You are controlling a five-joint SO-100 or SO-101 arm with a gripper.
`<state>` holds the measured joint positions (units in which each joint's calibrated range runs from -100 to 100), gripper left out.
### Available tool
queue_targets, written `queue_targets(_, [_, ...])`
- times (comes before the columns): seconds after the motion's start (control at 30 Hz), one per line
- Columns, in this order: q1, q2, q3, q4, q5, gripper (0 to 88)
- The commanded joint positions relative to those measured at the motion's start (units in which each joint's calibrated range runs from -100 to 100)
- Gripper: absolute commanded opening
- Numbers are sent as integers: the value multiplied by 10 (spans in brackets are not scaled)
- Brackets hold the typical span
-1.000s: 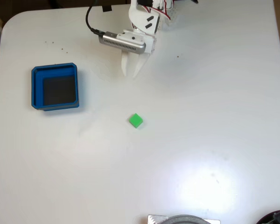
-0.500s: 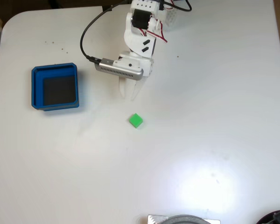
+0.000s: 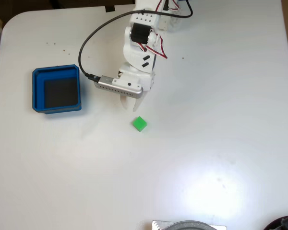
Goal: Pick up green cube and drop it in the blue box
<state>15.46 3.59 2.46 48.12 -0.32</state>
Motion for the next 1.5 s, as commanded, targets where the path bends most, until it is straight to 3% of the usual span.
queue_targets(0.0, [-4, 18, -104, 74, -1, 32])
queue_targets(0.33, [-5, 128, -209, 102, -5, 34])
queue_targets(0.7, [-6, 151, -209, 102, -107, 33])
queue_targets(1.47, [-30, 171, -204, 101, -110, 41])
